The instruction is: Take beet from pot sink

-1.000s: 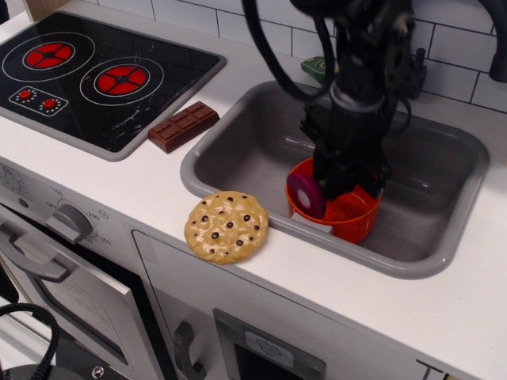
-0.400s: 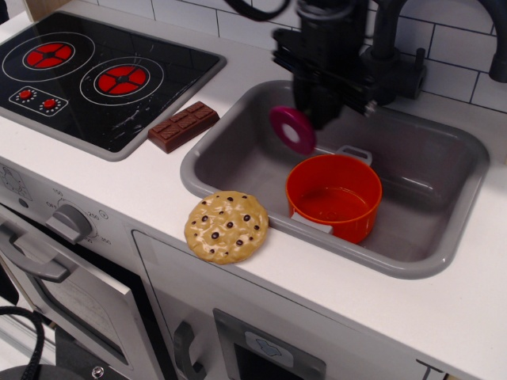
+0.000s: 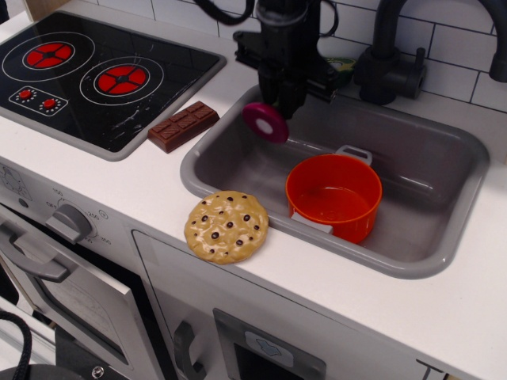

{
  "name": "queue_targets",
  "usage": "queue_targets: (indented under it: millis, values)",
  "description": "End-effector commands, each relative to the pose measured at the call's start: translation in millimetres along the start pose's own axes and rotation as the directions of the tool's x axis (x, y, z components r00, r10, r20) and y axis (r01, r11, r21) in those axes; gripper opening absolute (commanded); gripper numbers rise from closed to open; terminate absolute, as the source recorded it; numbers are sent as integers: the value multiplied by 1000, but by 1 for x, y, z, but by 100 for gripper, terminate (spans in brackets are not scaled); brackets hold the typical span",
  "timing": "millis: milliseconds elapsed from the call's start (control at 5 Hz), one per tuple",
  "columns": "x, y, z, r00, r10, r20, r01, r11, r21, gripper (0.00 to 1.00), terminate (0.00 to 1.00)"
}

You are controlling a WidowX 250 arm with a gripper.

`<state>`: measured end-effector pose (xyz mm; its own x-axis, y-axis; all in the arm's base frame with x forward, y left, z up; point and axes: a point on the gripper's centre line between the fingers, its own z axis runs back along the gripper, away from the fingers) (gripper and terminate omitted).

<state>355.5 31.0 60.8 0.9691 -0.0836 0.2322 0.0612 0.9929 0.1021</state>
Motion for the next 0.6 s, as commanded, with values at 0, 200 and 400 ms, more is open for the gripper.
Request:
queue_targets:
  millis: [0,200,400]
  values:
    - [3,7,-14,999,21,26,-22,999,38,0,0]
    - [1,7,-26,998,54,-20,-53,997,56,100,0]
    - [-1,8,-30,998,58,-32,-56,996,70,100,0]
